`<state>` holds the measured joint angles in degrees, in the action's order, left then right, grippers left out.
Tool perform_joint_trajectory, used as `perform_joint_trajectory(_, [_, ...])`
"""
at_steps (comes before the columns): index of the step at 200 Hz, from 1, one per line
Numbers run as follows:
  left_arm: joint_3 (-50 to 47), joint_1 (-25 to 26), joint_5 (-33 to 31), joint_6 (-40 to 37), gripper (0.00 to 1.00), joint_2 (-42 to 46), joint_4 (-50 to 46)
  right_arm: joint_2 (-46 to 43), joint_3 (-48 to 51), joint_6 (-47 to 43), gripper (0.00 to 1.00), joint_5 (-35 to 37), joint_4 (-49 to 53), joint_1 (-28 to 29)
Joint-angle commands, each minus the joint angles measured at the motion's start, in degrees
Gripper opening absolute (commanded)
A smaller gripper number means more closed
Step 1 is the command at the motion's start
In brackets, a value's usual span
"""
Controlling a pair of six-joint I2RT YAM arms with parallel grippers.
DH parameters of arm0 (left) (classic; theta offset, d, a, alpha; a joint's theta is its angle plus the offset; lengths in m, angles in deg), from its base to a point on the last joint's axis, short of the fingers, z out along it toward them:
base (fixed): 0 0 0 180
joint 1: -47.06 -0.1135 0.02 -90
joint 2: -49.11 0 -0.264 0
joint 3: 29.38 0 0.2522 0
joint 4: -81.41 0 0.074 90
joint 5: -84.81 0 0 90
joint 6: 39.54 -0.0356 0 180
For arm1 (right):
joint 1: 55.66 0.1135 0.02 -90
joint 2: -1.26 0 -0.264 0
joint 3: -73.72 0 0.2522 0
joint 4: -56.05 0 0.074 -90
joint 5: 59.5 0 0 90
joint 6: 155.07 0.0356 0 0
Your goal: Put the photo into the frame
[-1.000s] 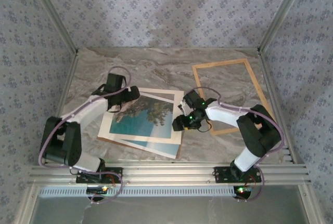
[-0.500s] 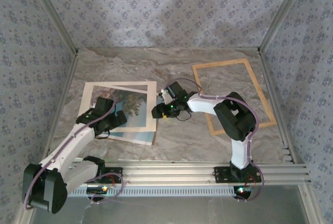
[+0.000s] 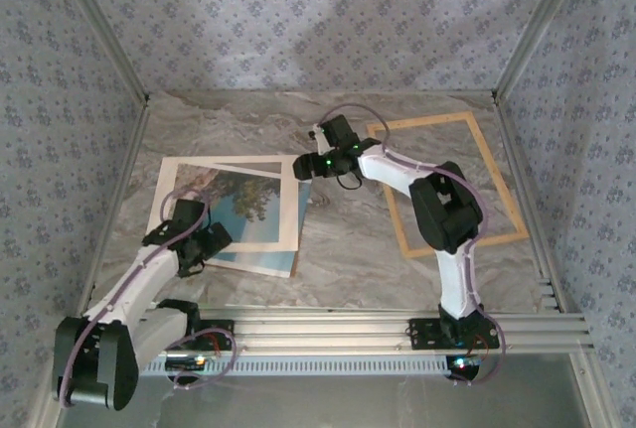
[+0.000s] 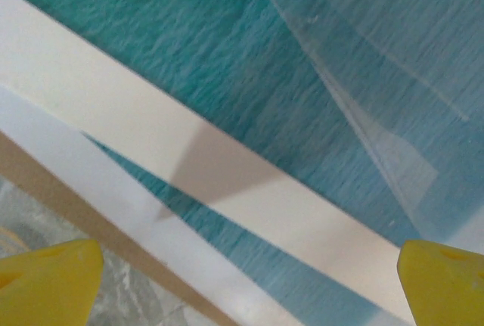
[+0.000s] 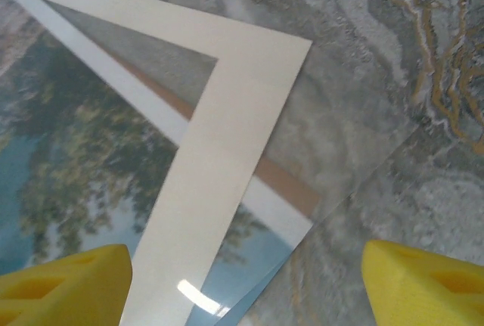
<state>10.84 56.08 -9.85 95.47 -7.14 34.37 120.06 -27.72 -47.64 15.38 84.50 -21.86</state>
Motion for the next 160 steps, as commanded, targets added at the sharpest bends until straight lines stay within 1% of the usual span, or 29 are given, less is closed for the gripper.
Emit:
perform_joint_trajectory(1, [-0.8,-2.3,3.0,-1.6,1.0,-1.8,5.3,4.2,-4.8,-2.1,0.82,2.5,3.4,-0.1])
perform_joint_trajectory(22, [-1.6,-3.6,4.5,-1.8,1.0,-4.1,10.0,7.9,-9.9,-2.2,0.82,2.7,3.9,-0.3])
perform_joint_trajectory(39, [-1.4,-3.8,5.3,-2.2,1.0,-6.5,14.3,10.4,-12.8,-2.3,0.81,0.8,5.0,0.1])
perform_joint_trajectory(87, [1.9,-3.8,9.2,-3.7,0.99,-13.8,23.5,11.0,-12.6,-4.7,0.77,0.2,10.2,1.4])
perform_joint_trajectory(124, [6.1,-3.8,11.3,-5.9,0.99,-19.6,27.4,7.4,-6.0,-5.1,0.73,0.8,12.2,1.2])
perform_joint_trajectory(160, [11.0,-3.8,11.1,-7.6,0.99,-25.3,29.9,2.1,3.7,-1.7,0.71,0.5,9.0,1.3])
